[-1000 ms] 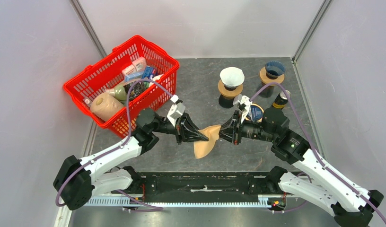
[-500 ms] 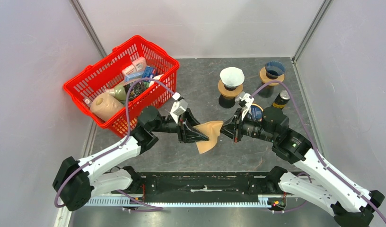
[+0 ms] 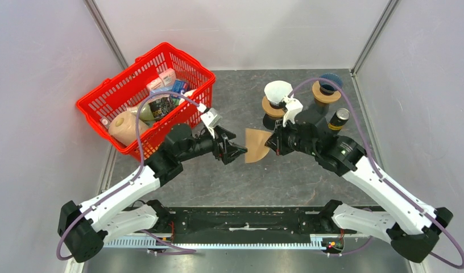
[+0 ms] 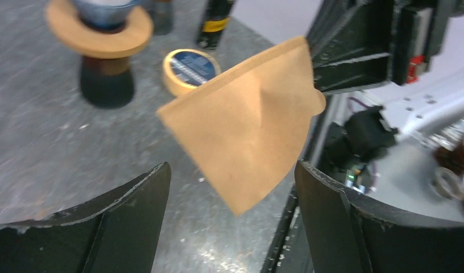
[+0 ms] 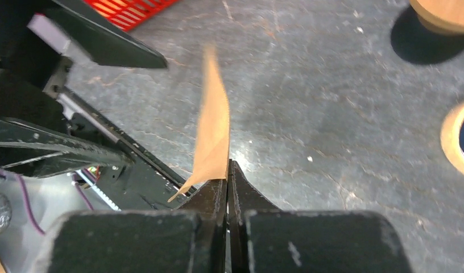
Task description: Place the coffee filter in the dripper
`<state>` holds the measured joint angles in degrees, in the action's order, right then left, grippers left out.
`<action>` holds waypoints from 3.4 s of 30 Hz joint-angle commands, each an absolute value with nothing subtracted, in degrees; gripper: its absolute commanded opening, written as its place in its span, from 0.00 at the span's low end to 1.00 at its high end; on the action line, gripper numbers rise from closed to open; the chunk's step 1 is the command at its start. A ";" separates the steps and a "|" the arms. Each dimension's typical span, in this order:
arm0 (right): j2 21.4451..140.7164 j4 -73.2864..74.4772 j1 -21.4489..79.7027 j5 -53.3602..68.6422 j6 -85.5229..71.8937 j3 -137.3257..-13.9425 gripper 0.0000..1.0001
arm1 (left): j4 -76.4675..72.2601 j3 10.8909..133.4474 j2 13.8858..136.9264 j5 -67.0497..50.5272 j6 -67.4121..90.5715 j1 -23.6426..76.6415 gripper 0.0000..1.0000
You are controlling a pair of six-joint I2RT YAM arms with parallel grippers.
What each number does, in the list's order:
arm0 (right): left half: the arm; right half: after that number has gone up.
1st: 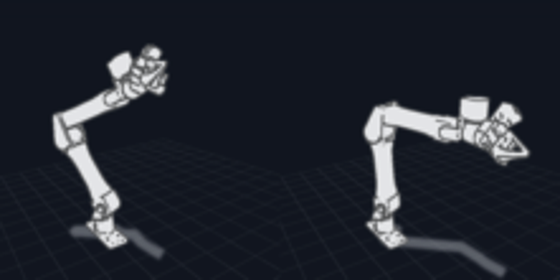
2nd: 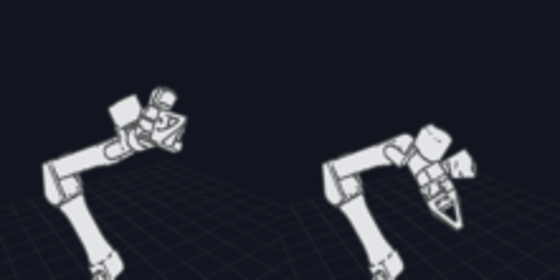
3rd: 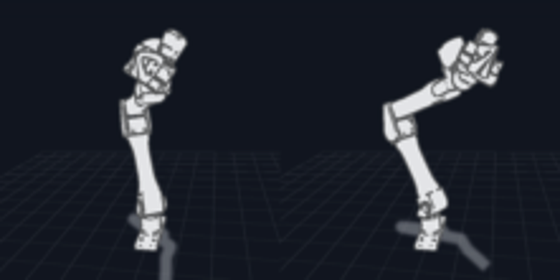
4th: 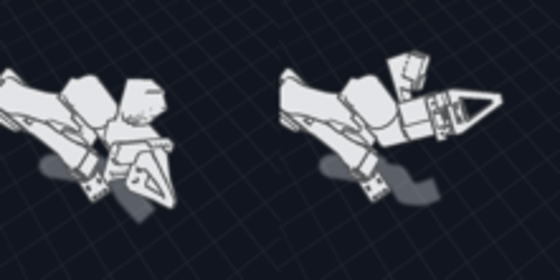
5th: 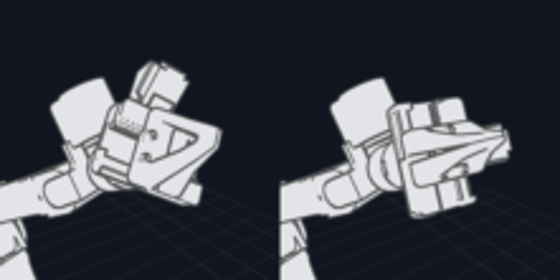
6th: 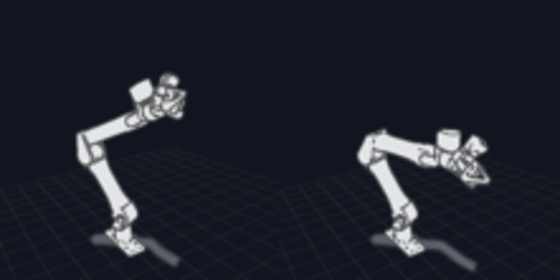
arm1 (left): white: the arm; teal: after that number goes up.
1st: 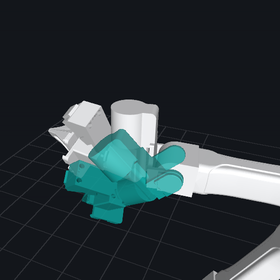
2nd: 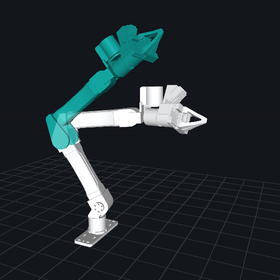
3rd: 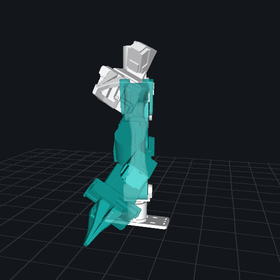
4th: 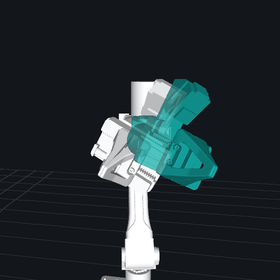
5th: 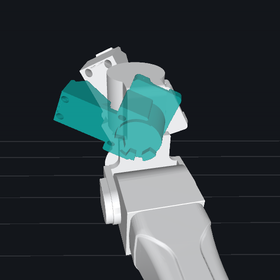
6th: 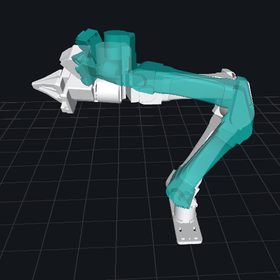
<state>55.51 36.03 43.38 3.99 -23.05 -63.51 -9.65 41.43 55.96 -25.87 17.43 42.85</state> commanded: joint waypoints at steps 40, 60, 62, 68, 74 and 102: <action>71.89 52.82 43.24 -0.19 -39.19 -80.95 0.00 | -13.63 47.53 67.18 11.21 7.34 61.26 0.46; 67.68 37.02 43.24 -11.59 -42.88 -69.61 0.51 | -19.16 47.42 67.79 17.22 17.20 61.75 0.02; 67.77 35.95 43.24 -13.38 -44.03 -68.65 0.51 | -20.00 47.13 67.51 16.82 17.66 61.85 0.02; 68.03 30.10 43.24 -14.42 -46.03 -65.16 0.50 | -21.09 46.72 67.41 16.27 19.05 61.91 0.02; 65.03 22.34 43.24 -12.98 -47.85 -59.04 0.49 | -22.03 45.50 66.33 18.27 19.24 61.93 0.02; 59.23 11.11 43.24 -9.51 -47.70 -50.06 0.50 | -24.05 43.07 64.54 18.29 20.55 61.84 0.02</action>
<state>58.96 14.02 43.31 -9.21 -48.01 -50.06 -20.40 43.05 65.41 17.89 18.59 61.58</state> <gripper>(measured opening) 0.503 0.030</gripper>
